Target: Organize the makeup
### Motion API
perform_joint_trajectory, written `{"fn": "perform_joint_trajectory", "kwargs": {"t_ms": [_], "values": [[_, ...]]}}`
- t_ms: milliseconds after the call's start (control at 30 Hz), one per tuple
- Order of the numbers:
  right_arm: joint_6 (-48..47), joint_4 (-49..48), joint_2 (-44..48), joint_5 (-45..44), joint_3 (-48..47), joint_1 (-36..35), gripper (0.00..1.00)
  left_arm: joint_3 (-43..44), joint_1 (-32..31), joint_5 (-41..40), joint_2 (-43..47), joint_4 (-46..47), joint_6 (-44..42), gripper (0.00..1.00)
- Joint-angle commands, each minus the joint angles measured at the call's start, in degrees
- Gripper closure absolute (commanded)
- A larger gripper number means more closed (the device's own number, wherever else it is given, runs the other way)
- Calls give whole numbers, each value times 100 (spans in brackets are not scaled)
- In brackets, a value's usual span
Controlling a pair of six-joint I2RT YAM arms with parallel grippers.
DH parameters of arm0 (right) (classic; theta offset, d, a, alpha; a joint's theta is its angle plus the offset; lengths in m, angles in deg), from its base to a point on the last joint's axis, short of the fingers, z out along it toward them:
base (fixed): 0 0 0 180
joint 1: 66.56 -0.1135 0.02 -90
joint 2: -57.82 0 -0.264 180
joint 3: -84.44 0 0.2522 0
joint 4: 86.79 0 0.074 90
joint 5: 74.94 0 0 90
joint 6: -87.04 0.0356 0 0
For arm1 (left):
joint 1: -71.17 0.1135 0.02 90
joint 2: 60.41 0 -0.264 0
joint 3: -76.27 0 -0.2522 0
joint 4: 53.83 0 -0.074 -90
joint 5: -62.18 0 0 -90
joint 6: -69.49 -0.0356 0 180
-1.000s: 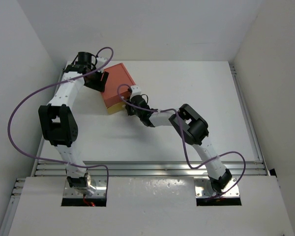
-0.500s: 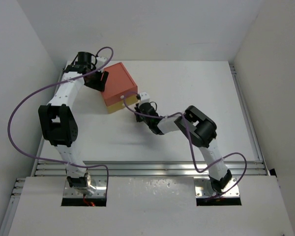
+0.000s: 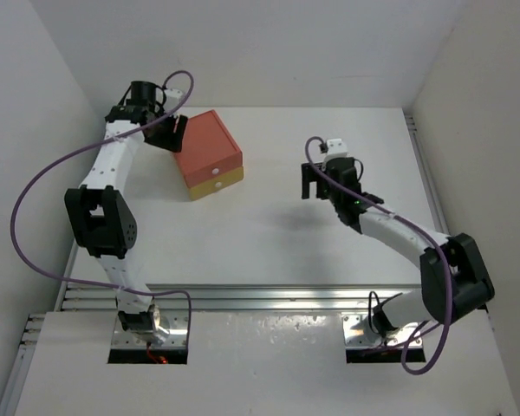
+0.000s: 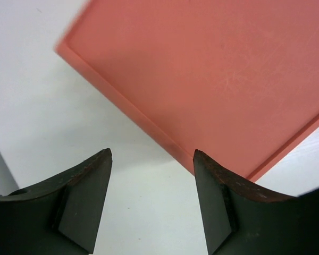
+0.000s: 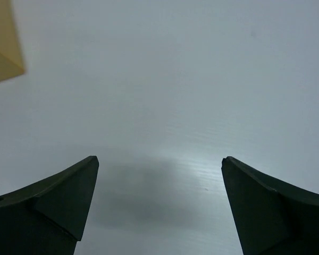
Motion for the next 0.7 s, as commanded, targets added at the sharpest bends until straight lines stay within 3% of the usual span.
{"fn": "perform_joint_trajectory", "kwargs": {"t_ms": [0, 133, 233, 367, 433, 567, 667], "values": [[-372, 2458, 264, -111, -384, 465, 0, 782, 174, 119, 310, 31, 368, 30], [-153, 2873, 799, -137, -122, 948, 0, 986, 420, -397, 862, 399, 859, 28], [119, 2873, 1081, -146, 89, 1309, 0, 530, 701, -960, 1206, 786, 1132, 17], [190, 2943, 1223, -321, 125, 1520, 0, -445, 1149, -2338, 1602, 1147, 1623, 11], [199, 2934, 1232, -400, 108, 1538, 0, -929, 1474, -2412, 1734, 1209, 1774, 11], [304, 2943, 1241, -602, -7, 1529, 0, -1755, 1949, -1756, 2103, 1446, 1889, 11], [593, 2917, 1205, -778, -103, 1538, 0, -2204, 2011, -1464, 2305, 1648, 1837, 11]]}}
